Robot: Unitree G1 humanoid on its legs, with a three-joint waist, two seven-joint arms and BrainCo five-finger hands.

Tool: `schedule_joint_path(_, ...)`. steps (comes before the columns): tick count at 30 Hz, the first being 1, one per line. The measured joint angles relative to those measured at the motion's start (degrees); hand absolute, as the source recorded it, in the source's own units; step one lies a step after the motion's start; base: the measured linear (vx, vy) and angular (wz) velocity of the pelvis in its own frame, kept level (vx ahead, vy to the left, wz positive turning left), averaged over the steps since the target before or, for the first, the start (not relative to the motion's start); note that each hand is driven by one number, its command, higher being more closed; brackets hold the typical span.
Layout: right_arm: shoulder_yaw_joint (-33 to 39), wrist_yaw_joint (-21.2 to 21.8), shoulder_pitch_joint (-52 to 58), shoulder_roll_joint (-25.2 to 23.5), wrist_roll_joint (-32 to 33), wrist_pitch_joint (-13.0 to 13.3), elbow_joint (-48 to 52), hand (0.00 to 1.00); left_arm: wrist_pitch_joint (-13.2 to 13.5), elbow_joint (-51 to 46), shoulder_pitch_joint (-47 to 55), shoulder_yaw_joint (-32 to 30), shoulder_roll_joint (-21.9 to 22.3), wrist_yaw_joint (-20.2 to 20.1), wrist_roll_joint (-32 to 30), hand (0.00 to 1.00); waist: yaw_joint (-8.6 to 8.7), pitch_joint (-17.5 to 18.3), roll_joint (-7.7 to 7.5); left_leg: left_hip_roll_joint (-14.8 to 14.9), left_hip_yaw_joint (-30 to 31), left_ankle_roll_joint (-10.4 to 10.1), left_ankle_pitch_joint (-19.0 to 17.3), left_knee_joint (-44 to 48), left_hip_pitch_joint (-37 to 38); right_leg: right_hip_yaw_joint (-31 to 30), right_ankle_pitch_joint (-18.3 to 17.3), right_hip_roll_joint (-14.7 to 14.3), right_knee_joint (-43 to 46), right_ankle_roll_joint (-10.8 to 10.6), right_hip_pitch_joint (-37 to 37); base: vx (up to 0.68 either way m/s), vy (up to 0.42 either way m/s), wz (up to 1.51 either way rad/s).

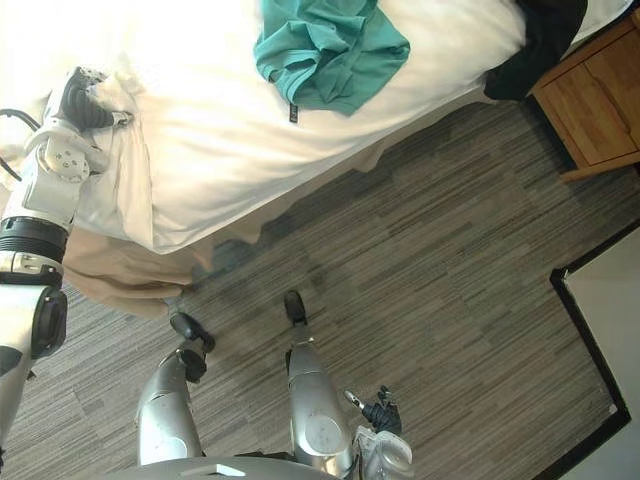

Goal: Tidy the bed and pick cloth on bed and put in laundry

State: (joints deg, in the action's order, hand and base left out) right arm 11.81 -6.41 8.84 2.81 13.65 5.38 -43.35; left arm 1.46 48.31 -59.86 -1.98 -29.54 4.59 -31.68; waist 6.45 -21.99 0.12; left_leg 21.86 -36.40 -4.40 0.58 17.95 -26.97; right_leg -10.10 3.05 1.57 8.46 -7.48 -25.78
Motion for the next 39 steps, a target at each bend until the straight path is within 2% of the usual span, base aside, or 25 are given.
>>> schedule_joint_path(7,-0.4,0.0,0.2,0.0,-0.2,-0.1,-0.4,0.00,0.9,-2.9,8.6,0.1,-1.7,0.1,2.4,1.00,-0.46,0.6,-0.66,-1.1,2.2,0.8,-0.5,0.9,3.8,3.7,-2.3,1.7,0.4,-0.1,6.3,0.09,0.022,0.25)
schedule_joint_path(10,-0.5,-0.1,1.1,0.1,-0.6,-0.5,-0.6,0.00,1.5,-8.1,17.6,2.3,-3.2,0.5,4.4,1.00,-1.78,2.7,-0.69,-3.6,3.8,0.4,0.8,-3.2,6.7,6.1,-4.3,2.9,1.1,0.4,9.1,0.13,-0.017,0.46)
schedule_joint_path(12,-0.4,0.0,2.4,0.1,-0.9,-0.6,-1.5,0.00,1.6,-13.4,27.6,2.1,-3.7,1.2,5.9,1.00,-2.79,5.0,-0.83,-6.9,5.3,0.2,4.1,-8.9,10.4,8.1,-5.8,4.3,1.0,0.6,12.0,0.16,-0.020,0.60)
schedule_joint_path(13,-0.2,0.0,2.4,0.2,-1.9,-0.6,-3.0,0.00,1.6,-16.7,33.2,1.8,-3.9,1.3,6.9,0.00,-3.04,6.2,-0.70,-8.4,6.3,0.1,5.7,-12.1,12.5,9.5,-6.6,4.8,1.1,0.7,13.7,0.14,-0.016,0.62)
schedule_joint_path(16,0.6,0.1,2.2,0.6,-2.8,-0.7,-7.3,0.00,2.1,-22.7,46.2,-1.8,-3.1,1.3,9.2,0.00,-4.06,10.2,-0.52,-11.2,9.0,-0.4,8.9,-19.2,16.4,12.5,-8.5,5.4,0.9,1.2,16.8,0.12,-0.012,0.55)
schedule_joint_path(18,1.2,0.1,2.1,0.9,-2.9,-1.0,-8.7,0.00,2.3,-23.7,50.6,-4.0,-1.7,1.7,10.7,0.00,-4.86,11.2,-0.23,-12.0,10.5,-0.4,10.1,-21.6,17.8,14.0,-9.2,5.5,0.8,1.2,18.3,0.08,0.001,0.51)
schedule_joint_path(22,3.0,0.2,1.6,1.2,-4.7,-2.2,-10.2,0.00,2.2,-25.1,60.8,-9.4,7.1,3.0,14.0,0.00,-5.92,12.4,0.48,-13.4,14.3,-0.3,10.7,-22.5,19.7,17.3,-10.6,6.0,0.6,1.2,21.9,0.02,0.011,0.46)
schedule_joint_path(24,3.0,0.2,1.2,1.9,-5.0,-2.6,-11.8,0.00,2.1,-24.3,64.8,-11.5,10.0,3.8,14.9,0.00,-6.56,13.2,0.59,-13.6,14.7,-0.3,10.7,-22.9,20.2,17.6,-10.8,6.1,0.5,1.2,22.6,-0.01,0.009,0.16)
schedule_joint_path(32,3.0,0.1,1.0,2.4,-5.3,-3.5,-12.6,0.00,1.1,-8.6,72.6,-25.2,19.5,7.5,22.5,0.00,-8.08,15.6,1.18,-14.2,16.1,-0.2,9.6,-23.0,22.3,19.1,-11.2,6.5,-0.9,1.5,26.4,0.00,0.009,0.10)
schedule_joint_path(33,3.0,0.0,1.0,2.3,-5.5,-3.5,-12.7,0.00,0.9,-5.8,72.7,-26.8,21.1,7.9,24.6,0.00,-8.02,15.6,1.17,-14.6,17.6,-0.2,9.6,-23.0,22.3,21.0,-11.5,6.9,-0.9,1.3,27.4,0.01,0.016,0.44)
schedule_joint_path(35,3.2,-0.1,1.5,2.2,-5.0,-3.5,-12.6,0.00,0.9,-3.4,72.9,-27.3,23.8,7.9,27.0,0.00,-7.82,15.6,1.05,-15.6,20.4,-0.1,9.7,-23.0,22.1,24.5,-12.3,7.7,-0.9,0.9,29.4,0.03,0.016,0.89)
schedule_joint_path(39,7.8,-0.3,1.8,0.3,-3.5,-3.3,-11.6,0.00,0.9,0.7,73.9,-27.7,27.9,7.5,27.9,0.00,-8.31,16.3,-0.40,-17.5,22.6,0.3,9.7,-23.0,22.1,29.9,-13.8,9.3,-1.0,0.2,32.6,0.06,0.007,0.68)
